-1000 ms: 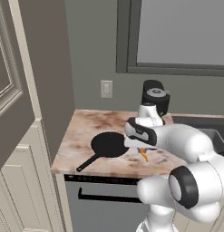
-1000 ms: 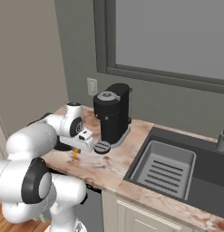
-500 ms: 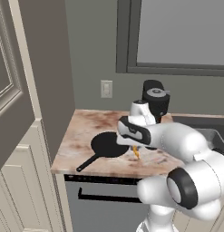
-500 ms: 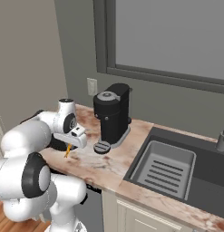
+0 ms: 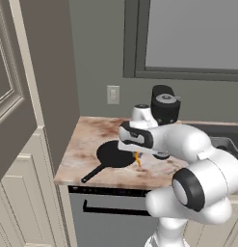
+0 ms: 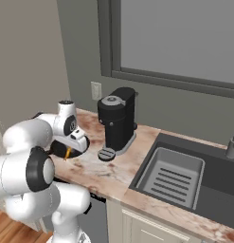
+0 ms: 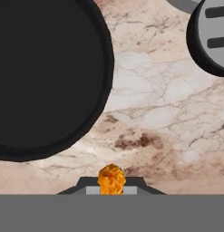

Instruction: Retrieve the pan from the cabinet, then place the raw meat into the pan to avoid contamination.

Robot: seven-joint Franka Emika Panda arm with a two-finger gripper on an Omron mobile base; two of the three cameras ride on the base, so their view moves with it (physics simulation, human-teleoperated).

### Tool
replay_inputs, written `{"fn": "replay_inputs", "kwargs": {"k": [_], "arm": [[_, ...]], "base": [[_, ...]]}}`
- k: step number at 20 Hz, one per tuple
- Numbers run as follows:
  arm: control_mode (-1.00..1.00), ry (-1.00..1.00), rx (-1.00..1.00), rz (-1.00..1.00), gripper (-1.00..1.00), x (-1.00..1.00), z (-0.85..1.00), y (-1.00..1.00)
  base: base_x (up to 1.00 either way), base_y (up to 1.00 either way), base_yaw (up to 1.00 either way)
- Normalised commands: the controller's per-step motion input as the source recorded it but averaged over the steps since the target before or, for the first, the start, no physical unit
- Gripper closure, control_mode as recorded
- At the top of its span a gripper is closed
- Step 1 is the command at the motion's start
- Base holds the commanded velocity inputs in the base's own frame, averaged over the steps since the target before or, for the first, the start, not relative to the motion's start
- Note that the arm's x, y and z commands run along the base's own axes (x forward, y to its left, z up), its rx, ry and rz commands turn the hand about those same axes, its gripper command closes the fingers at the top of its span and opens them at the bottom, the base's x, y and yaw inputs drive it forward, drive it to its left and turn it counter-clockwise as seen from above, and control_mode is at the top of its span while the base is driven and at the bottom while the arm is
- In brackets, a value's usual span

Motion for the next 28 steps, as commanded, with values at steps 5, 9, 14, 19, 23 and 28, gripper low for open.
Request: {"fn": "replay_inputs", "kwargs": {"k": [5,9,14,19,23,28], "arm": [[-1.00,0.00,0.00,-0.05,1.00,0.24,0.00,0.15],[-1.00,0.00,0.00,-0.04,1.00,0.25,0.00,0.15],[-1.00,0.00,0.00,-0.04,1.00,0.26,0.00,0.10],[-1.00,0.00,0.00,-0.02,1.00,0.23,-0.01,0.06],[-1.00,-0.02,0.00,-0.02,1.00,0.18,-0.06,0.09],[-1.00,-0.06,0.00,-0.01,1.00,0.10,-0.12,0.10]], "base": [[0.00,0.00,0.00],[0.00,0.00,0.00],[0.00,0.00,0.00],[0.00,0.00,0.00],[0.00,0.00,0.00],[0.00,0.00,0.00]]}}
